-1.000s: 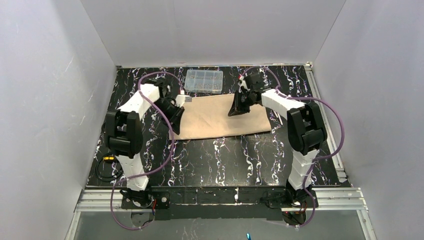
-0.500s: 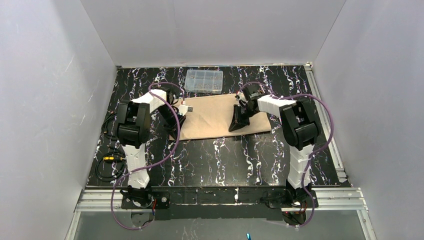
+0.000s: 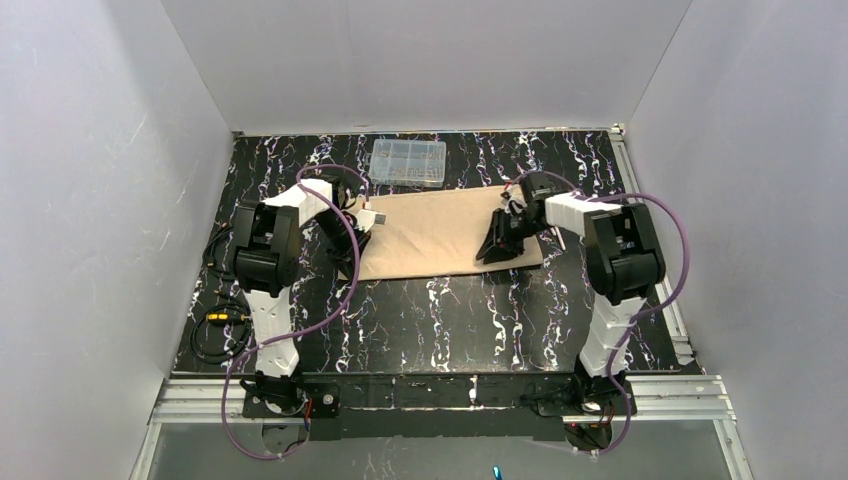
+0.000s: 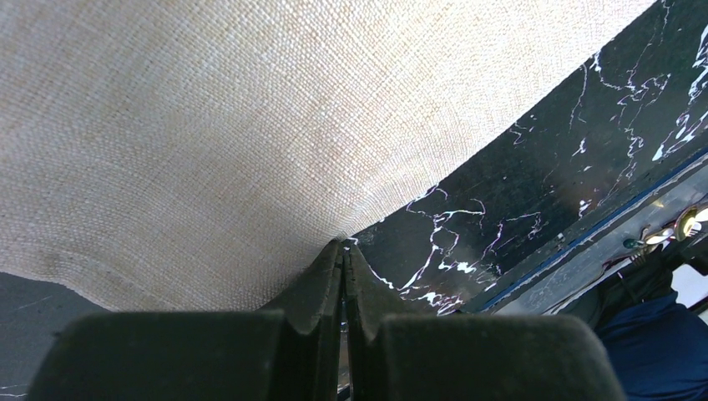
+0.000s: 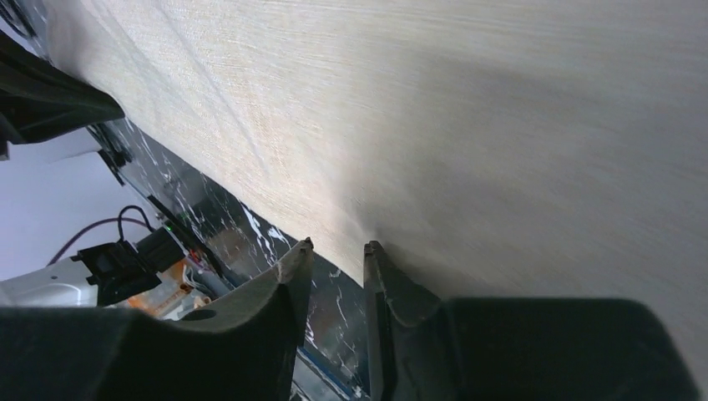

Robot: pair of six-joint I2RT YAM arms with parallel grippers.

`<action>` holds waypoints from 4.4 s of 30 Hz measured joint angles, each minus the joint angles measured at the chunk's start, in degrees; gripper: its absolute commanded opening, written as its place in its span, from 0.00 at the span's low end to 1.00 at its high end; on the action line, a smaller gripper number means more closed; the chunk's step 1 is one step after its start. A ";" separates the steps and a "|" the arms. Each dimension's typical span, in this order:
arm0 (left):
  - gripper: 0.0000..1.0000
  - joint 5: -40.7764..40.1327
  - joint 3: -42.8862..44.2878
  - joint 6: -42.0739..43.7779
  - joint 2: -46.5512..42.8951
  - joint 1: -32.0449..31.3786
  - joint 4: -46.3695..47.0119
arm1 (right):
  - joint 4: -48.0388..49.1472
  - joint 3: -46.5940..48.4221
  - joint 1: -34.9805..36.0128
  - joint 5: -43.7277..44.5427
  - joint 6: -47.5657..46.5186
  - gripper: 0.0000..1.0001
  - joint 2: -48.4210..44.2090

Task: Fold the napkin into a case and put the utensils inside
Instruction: Smooth out the rectangle-folded napkin at the center of the board, then pick up the rectangle-folded napkin from the center of the board, then fold the rectangle-folded napkin at the center of the board.

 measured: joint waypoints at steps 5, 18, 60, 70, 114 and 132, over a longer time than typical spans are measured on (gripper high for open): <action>0.00 0.02 -0.09 0.26 0.00 0.79 -0.13 | -2.25 -1.64 -5.77 1.81 -0.98 0.28 -4.04; 0.00 -0.20 -0.09 1.07 0.00 0.90 -0.26 | -2.54 -6.62 -13.38 7.17 0.55 0.18 -5.07; 0.00 0.39 8.59 1.95 -3.17 2.49 -5.92 | -6.47 -17.11 -18.08 14.67 2.38 0.65 -18.64; 0.00 -2.21 12.33 2.75 0.63 8.72 -4.31 | 0.07 -21.49 -18.18 13.88 9.42 0.50 -21.00; 0.00 0.09 3.17 -2.43 0.52 17.33 4.59 | -4.90 32.57 31.01 25.64 12.55 0.01 5.20; 0.00 2.54 2.80 -5.03 0.63 17.33 6.05 | -1.18 50.36 33.00 17.68 15.50 0.01 16.81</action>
